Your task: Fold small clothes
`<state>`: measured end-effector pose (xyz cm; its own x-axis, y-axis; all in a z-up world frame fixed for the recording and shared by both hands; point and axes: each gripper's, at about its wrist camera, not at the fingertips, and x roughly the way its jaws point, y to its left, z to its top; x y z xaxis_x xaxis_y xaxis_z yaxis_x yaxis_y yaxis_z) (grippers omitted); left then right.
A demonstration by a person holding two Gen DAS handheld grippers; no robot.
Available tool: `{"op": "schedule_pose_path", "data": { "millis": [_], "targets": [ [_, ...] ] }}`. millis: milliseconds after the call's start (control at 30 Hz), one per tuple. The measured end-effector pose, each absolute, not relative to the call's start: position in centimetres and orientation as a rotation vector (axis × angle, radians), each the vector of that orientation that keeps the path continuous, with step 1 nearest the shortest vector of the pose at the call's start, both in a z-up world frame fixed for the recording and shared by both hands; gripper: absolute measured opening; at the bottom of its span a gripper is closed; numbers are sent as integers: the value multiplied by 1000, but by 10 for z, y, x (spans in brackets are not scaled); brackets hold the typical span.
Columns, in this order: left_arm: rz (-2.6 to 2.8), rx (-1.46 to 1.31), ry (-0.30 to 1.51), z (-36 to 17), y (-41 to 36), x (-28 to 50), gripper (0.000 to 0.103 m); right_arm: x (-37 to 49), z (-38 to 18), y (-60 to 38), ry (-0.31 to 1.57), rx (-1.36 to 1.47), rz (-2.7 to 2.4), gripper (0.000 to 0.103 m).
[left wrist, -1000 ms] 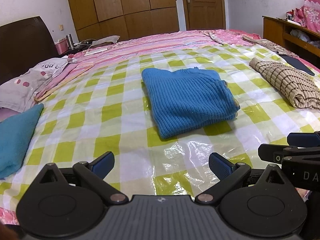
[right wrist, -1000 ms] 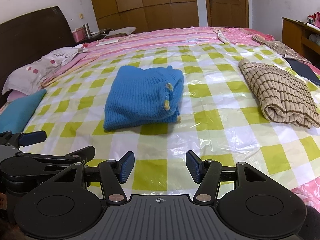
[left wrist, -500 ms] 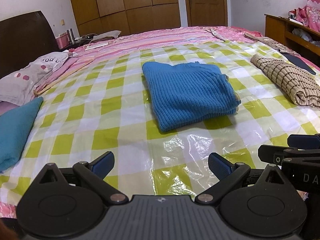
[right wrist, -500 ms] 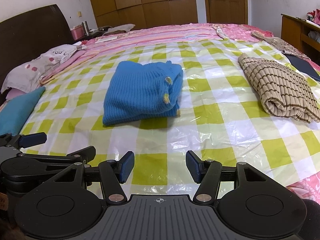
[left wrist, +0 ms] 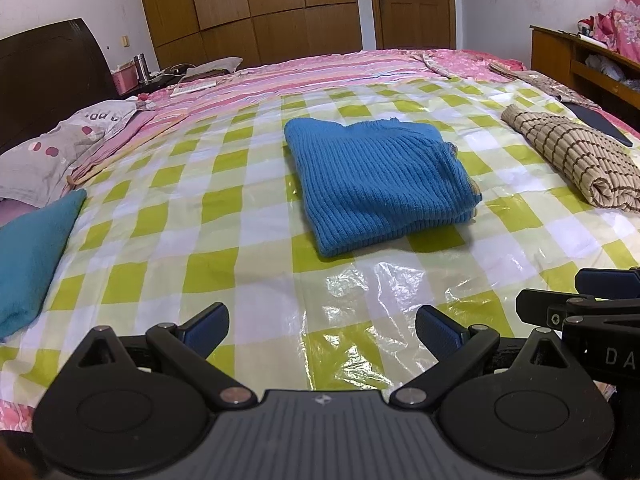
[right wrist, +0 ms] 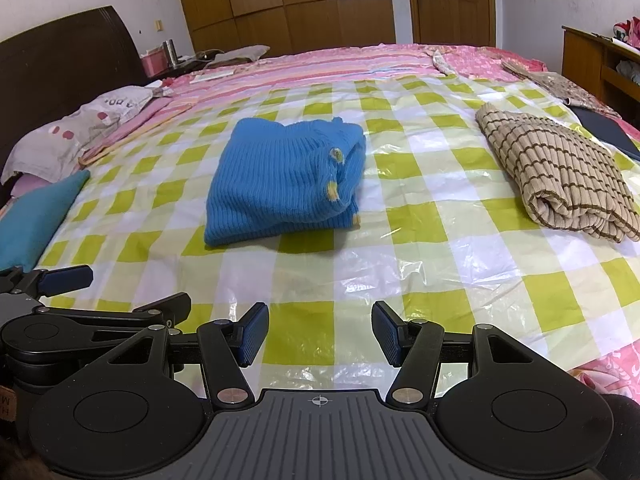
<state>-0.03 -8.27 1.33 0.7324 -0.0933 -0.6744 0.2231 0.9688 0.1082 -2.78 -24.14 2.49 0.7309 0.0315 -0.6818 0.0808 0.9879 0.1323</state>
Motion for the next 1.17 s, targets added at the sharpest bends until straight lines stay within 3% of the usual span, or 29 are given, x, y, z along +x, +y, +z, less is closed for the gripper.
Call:
{"op": "schedule_pose_path", "data": {
  "millis": [1167],
  "targets": [
    [-183, 171, 738, 13, -82, -1, 98, -28, 24, -241, 752, 158, -26, 57]
  ]
}}
